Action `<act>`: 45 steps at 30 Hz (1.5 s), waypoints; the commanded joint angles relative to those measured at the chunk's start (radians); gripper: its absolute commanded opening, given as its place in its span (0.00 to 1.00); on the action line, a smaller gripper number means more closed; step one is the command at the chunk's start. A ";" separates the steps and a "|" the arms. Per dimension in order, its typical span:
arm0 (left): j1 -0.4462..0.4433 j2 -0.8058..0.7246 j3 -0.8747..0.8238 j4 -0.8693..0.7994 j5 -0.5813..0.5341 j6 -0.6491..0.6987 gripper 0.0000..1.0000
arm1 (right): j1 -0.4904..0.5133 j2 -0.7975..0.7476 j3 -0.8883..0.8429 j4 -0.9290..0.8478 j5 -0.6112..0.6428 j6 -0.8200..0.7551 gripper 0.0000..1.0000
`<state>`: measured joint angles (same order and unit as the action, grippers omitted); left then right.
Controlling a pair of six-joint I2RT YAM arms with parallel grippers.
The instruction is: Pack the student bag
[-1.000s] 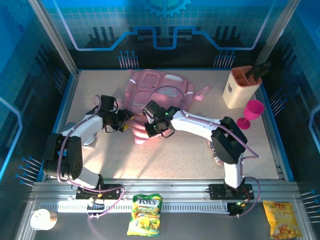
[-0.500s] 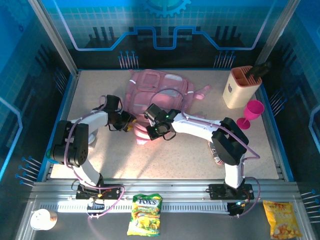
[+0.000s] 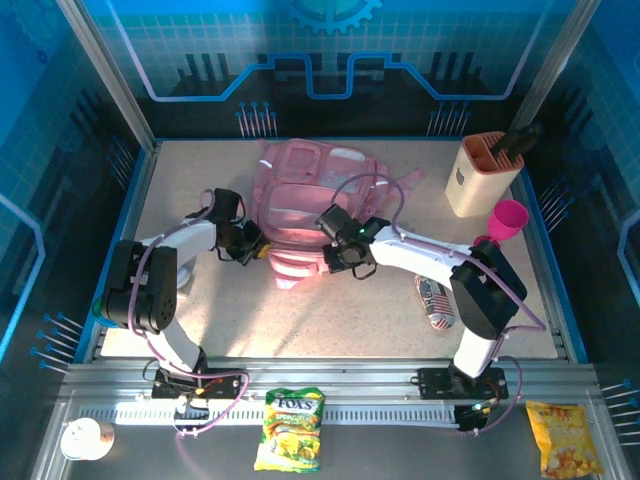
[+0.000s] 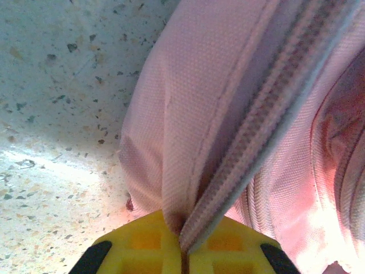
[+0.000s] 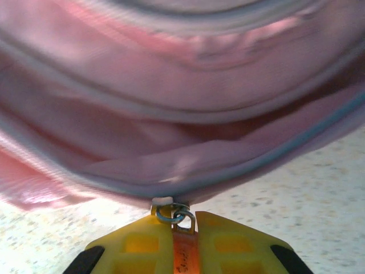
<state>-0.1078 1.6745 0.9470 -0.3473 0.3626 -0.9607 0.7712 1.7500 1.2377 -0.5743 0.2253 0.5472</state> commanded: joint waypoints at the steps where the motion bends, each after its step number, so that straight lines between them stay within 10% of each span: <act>1: 0.013 -0.036 0.033 0.007 -0.055 0.034 0.00 | -0.049 -0.020 0.003 -0.093 0.082 -0.001 0.15; 22: 0.049 -0.105 0.041 -0.070 -0.076 0.126 0.06 | -0.231 0.046 0.075 0.046 -0.052 -0.296 0.12; 30: -0.044 -0.200 0.116 -0.215 -0.159 0.431 0.46 | -0.227 0.018 -0.015 0.171 -0.376 -0.318 0.12; 45: -0.373 -0.122 0.173 -0.012 -0.161 0.996 0.53 | -0.246 -0.057 -0.117 0.246 -0.471 -0.304 0.10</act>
<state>-0.4644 1.5059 1.0786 -0.4015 0.1986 -0.1371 0.5400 1.7351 1.1400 -0.3527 -0.1932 0.2493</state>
